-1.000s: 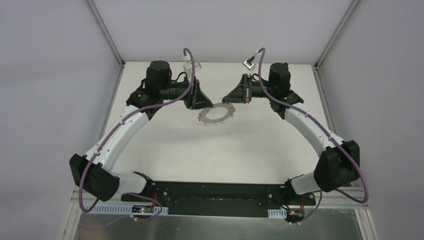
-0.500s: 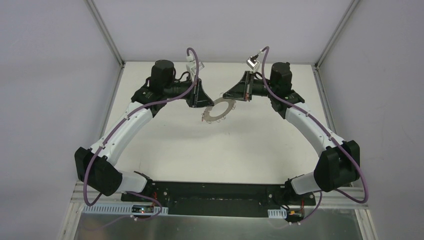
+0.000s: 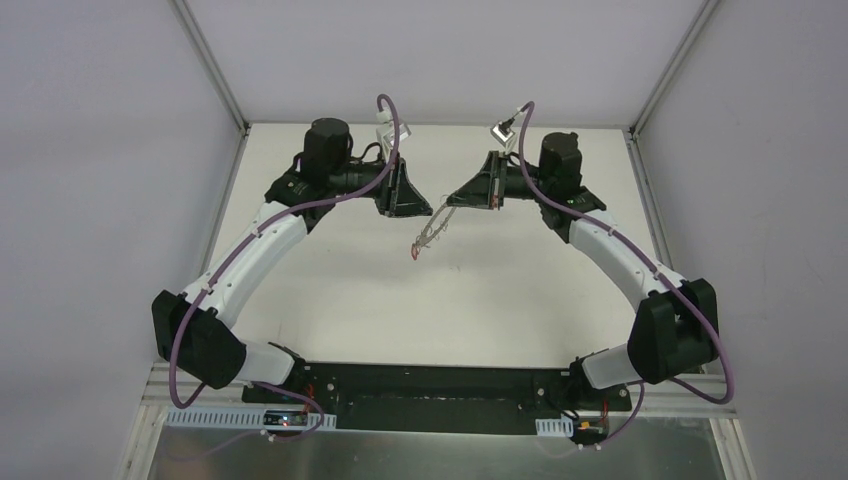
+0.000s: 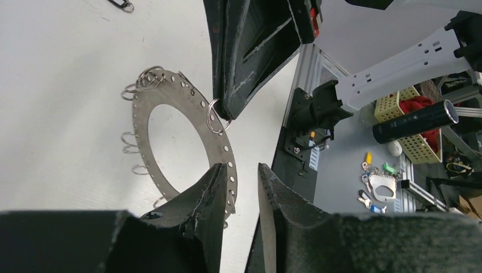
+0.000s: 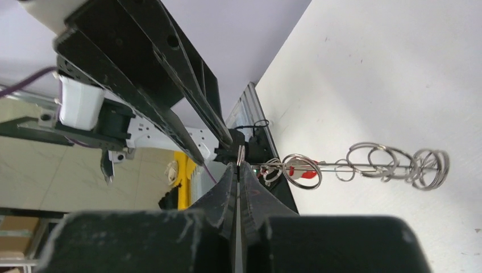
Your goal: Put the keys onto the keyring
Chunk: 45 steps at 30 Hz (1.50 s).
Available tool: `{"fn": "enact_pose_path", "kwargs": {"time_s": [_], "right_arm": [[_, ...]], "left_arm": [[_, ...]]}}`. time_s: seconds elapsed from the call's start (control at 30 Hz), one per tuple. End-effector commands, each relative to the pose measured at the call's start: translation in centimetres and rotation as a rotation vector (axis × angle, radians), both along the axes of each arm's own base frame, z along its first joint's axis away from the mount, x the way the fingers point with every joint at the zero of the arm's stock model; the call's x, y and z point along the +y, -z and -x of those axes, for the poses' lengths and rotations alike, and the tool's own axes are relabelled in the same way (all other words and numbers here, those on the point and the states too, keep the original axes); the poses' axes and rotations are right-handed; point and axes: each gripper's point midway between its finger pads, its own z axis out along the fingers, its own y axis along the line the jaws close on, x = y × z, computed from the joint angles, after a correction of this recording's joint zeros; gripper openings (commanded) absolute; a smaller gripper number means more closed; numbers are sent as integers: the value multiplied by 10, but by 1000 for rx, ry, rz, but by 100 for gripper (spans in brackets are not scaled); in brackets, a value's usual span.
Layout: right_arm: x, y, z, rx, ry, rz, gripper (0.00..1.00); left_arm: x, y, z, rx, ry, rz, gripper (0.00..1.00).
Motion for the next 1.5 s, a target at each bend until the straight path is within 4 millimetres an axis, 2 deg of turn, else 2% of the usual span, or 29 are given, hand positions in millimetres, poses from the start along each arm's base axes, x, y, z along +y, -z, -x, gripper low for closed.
{"fn": "enact_pose_path", "kwargs": {"time_s": [0.0,0.2,0.3,0.5,0.73,1.0,1.47], "right_arm": [[-4,-9,19,-232,-121,-42,0],[-7,1,33,-389,-229,-48,0],[-7,4,36,-430,-256,-52,0],[-8,9,41,-462,-279,-62,0],[-9,6,43,-483,-281,-70,0],[-8,1,42,-471,-268,-85,0],[-9,4,36,-469,-224,-74,0]], "left_arm": [[1,-29,3,-106,39,48,29],[3,-18,-10,-133,15,4,29],[-1,-13,-8,-127,59,16,29],[-12,-3,2,-103,156,56,33],[-21,5,9,-75,185,83,35],[-29,10,1,-56,159,128,38],[-34,18,7,-8,175,127,25]]}}
